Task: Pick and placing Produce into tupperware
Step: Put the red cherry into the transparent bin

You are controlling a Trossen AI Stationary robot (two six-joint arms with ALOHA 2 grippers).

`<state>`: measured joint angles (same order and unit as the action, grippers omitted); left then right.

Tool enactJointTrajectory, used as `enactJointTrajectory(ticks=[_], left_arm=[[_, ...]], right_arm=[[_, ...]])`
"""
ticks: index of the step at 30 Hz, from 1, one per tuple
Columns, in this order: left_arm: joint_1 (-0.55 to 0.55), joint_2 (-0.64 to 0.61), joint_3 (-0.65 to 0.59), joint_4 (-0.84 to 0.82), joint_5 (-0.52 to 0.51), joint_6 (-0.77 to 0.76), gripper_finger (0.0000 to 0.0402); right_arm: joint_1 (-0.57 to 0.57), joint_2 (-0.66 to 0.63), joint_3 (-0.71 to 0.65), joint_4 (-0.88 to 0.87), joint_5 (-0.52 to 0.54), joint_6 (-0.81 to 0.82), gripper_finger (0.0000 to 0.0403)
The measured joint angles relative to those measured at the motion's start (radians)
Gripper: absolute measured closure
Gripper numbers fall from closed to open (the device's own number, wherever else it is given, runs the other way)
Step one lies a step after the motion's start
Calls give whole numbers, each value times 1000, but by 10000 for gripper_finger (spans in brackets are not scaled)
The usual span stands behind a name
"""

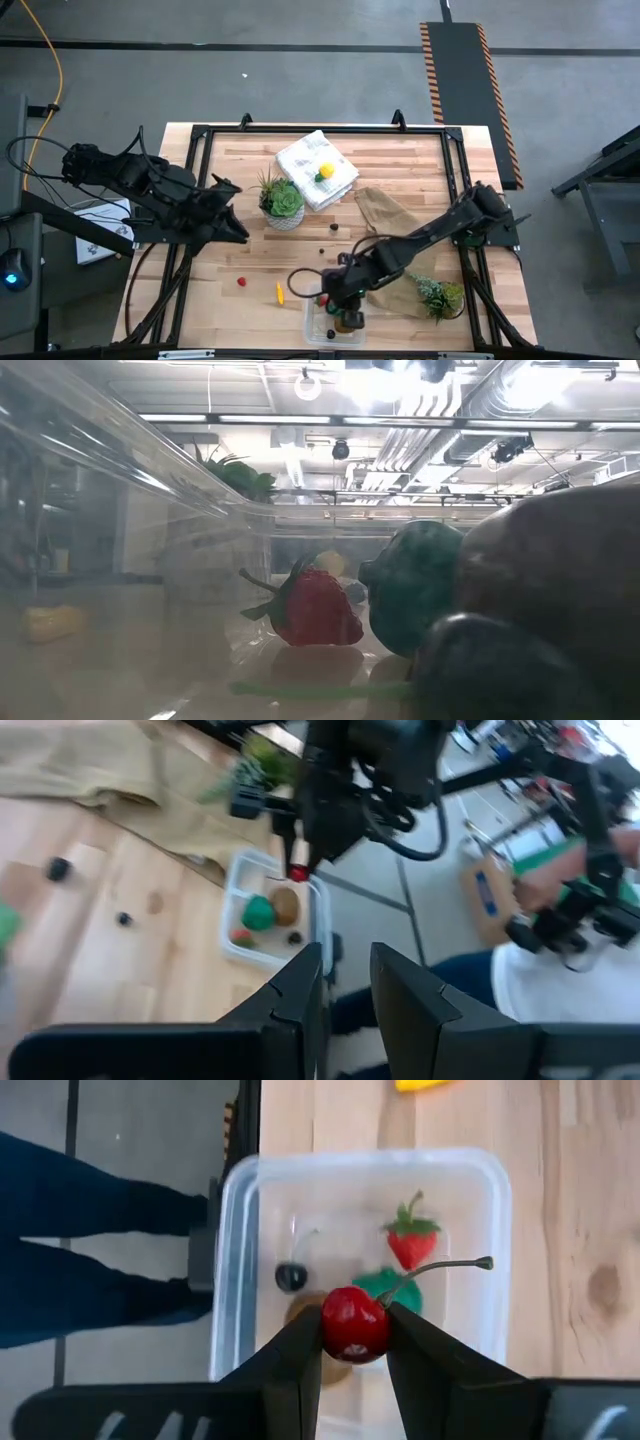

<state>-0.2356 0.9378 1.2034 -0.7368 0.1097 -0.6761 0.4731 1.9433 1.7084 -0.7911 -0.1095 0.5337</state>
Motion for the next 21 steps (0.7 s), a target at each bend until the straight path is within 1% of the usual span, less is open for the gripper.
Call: enactJointTrajectory(ticks=[4,8,15,21], left_arm=[[0,-1,0,-1,83,2,325],[0,-1,0,-15,130,19,325],[0,-1,0,-82,146,85,325],[0,-1,0,-111,146,111,325]], right_arm=[[-3,61,54,-3,7,65,320],[-3,103,63,-7,9,129,320],[-1,150,64,-4,15,224,320],[-1,174,64,-5,15,262,320]])
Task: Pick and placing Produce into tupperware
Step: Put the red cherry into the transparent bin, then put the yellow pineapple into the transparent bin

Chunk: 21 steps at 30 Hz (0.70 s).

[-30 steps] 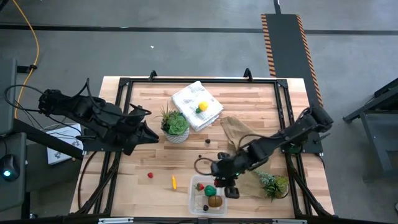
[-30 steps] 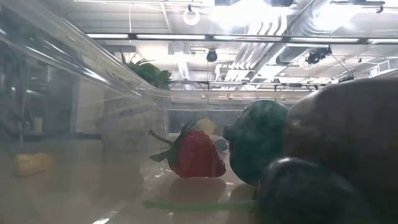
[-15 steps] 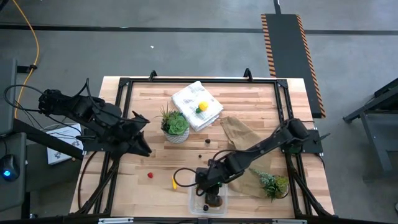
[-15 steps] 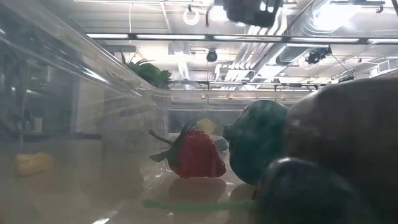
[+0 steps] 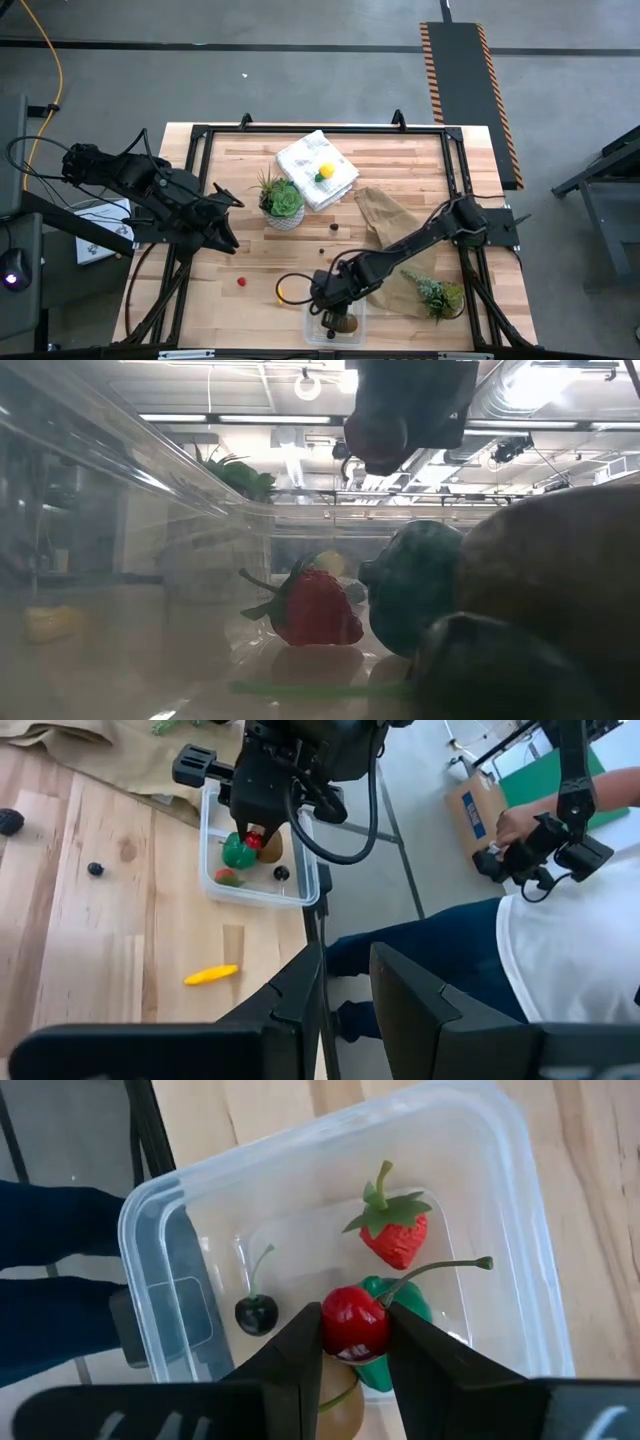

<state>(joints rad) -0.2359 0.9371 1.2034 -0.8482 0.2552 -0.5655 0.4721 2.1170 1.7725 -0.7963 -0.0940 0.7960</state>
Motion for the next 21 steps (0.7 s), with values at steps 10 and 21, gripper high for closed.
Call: enactJointTrajectory(ticks=[10,21], left_arm=[[0,0,0,-1,-1,56,325],[0,0,0,-1,-7,72,325]], right_arm=[[0,0,0,29,-23,62,277],[2,0,0,61,-14,95,258]])
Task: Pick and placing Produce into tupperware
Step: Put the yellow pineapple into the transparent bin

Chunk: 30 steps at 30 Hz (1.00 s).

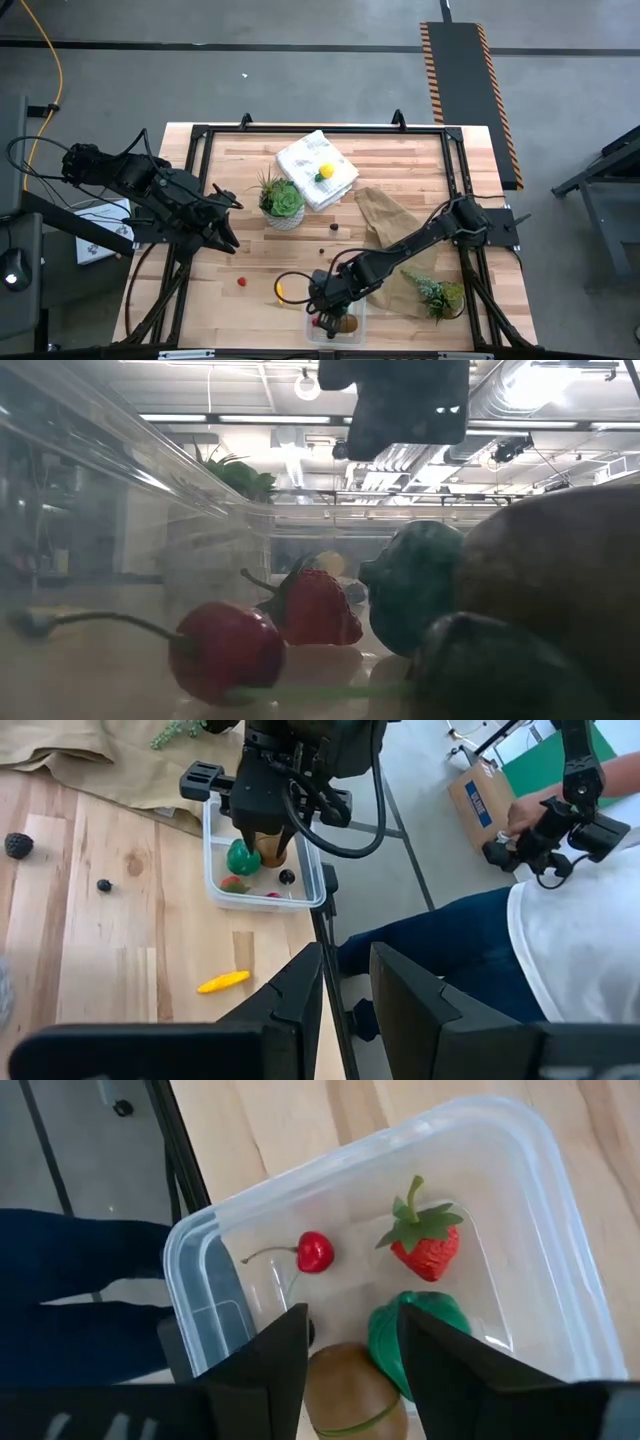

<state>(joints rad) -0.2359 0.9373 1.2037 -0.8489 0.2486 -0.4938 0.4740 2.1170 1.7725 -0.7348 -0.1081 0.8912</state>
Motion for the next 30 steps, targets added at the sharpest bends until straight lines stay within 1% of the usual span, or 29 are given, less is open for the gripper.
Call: enactJointTrajectory(ticks=[5,9,12,14,18,22,26,27,30], left_arm=[[0,0,0,0,-30,0,325],[0,0,0,0,-52,0,325],[0,0,0,1,-66,0,325],[0,0,0,1,-83,0,325],[0,1,0,1,-111,0,325],[0,0,0,8,-111,0,325],[0,0,0,11,-111,-1,325],[0,0,0,11,-111,-5,325],[0,0,0,16,-129,-8,325]], right_arm=[[-1,0,0,21,0,3,258],[-9,0,0,80,-21,9,258],[-22,-2,36,88,-24,2,258],[-37,-4,89,79,6,-27,258],[-66,-5,231,-2,133,-113,258],[-81,-6,408,-166,276,-197,258],[-86,-7,574,-341,461,-269,258],[-87,-13,587,-365,515,-281,258],[-98,-80,520,-379,642,-273,258]])
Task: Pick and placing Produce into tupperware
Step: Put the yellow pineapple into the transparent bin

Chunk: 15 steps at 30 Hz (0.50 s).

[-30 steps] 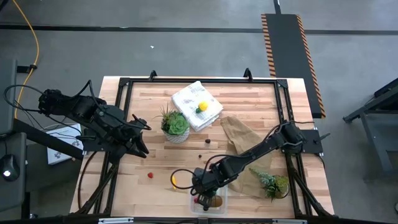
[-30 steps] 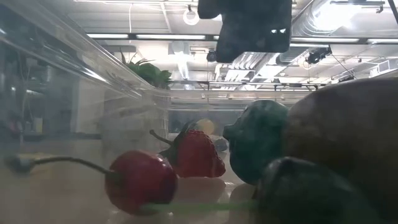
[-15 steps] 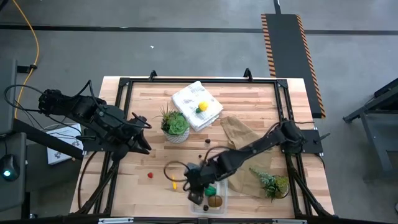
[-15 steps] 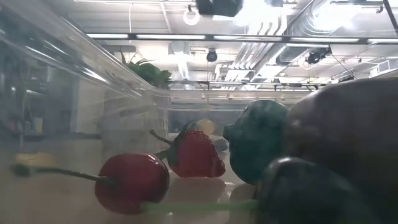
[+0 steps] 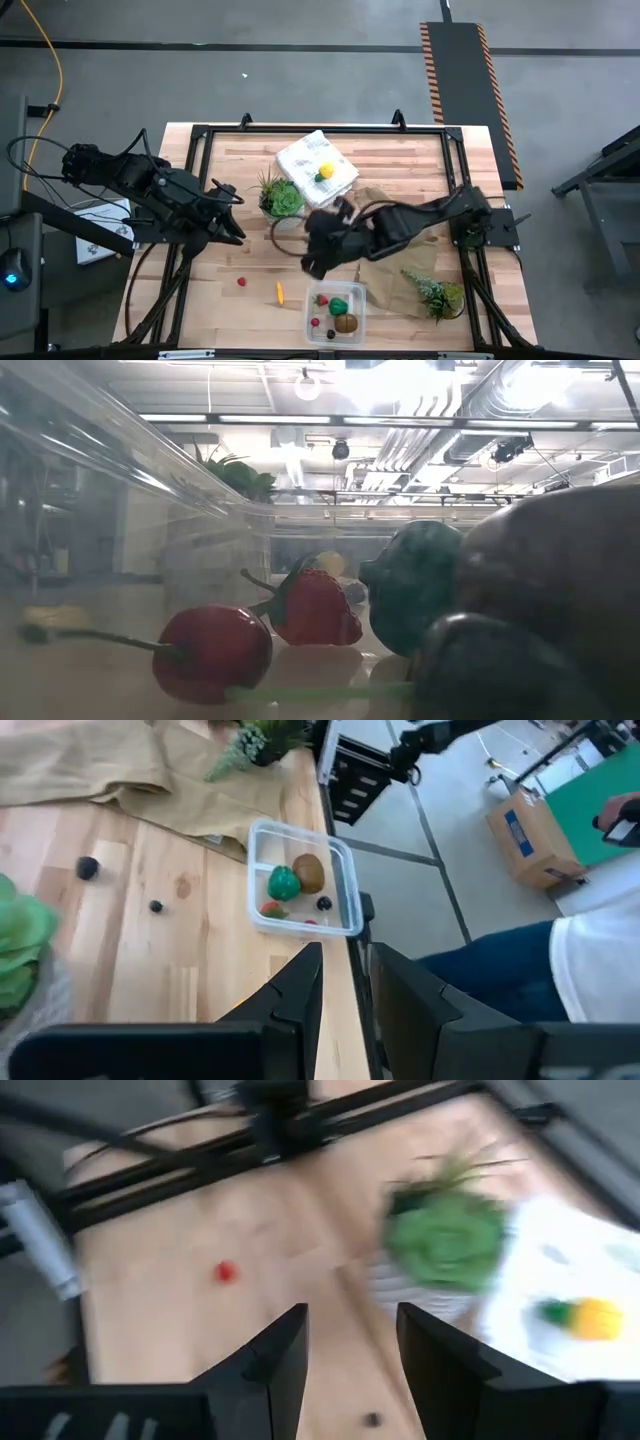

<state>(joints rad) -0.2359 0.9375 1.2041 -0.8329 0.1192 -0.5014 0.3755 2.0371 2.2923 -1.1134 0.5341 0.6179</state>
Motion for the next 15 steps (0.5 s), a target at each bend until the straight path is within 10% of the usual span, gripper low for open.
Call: enactJointTrajectory(ticks=[15], left_arm=[[11,-3,0,30,-539,12,325]], right_arm=[[-290,-65,-49,-147,99,-22,258]])
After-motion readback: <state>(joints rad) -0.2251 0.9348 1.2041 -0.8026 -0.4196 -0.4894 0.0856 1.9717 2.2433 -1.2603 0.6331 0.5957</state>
